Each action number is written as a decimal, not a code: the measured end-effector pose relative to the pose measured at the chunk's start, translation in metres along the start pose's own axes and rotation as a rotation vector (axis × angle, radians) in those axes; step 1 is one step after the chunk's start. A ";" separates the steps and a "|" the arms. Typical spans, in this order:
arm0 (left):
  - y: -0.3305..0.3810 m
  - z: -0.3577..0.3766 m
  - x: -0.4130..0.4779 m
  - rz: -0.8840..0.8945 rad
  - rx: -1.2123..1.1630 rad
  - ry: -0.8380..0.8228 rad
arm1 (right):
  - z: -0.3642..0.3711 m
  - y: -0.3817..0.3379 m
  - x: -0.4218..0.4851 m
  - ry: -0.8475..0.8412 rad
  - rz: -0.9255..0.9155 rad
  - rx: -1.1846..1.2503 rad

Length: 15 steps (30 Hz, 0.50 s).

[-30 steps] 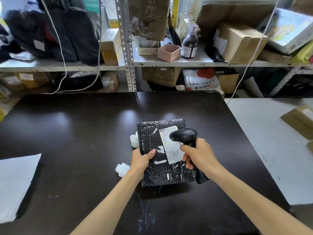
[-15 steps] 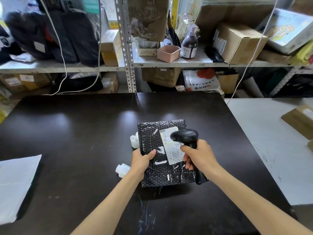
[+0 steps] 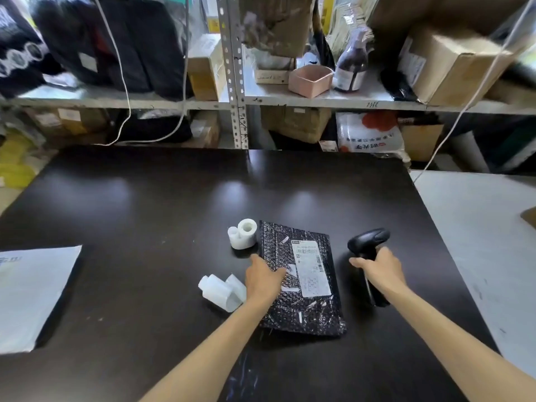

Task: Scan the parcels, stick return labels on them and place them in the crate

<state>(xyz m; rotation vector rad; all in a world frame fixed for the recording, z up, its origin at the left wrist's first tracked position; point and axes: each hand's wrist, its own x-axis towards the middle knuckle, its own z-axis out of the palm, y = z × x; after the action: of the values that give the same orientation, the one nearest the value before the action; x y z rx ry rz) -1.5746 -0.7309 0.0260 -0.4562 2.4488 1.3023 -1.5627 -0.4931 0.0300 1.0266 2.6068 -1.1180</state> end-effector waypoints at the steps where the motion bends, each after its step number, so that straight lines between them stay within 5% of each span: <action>1: 0.001 0.003 -0.002 0.020 0.044 0.025 | 0.001 0.004 0.005 0.009 -0.002 -0.039; 6: 0.002 0.005 -0.004 0.131 0.275 0.182 | 0.010 0.005 0.021 -0.019 -0.033 -0.121; 12: 0.006 -0.013 0.011 0.071 0.578 0.037 | 0.017 -0.004 0.026 0.021 -0.109 -0.200; 15: 0.021 -0.026 0.026 0.180 0.574 0.115 | 0.017 -0.006 0.025 0.034 -0.122 -0.229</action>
<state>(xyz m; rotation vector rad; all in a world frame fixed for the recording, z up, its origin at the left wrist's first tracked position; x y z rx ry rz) -1.6107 -0.7442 0.0438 -0.1644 2.8516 0.5821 -1.5880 -0.4941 0.0116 0.8558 2.7755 -0.8039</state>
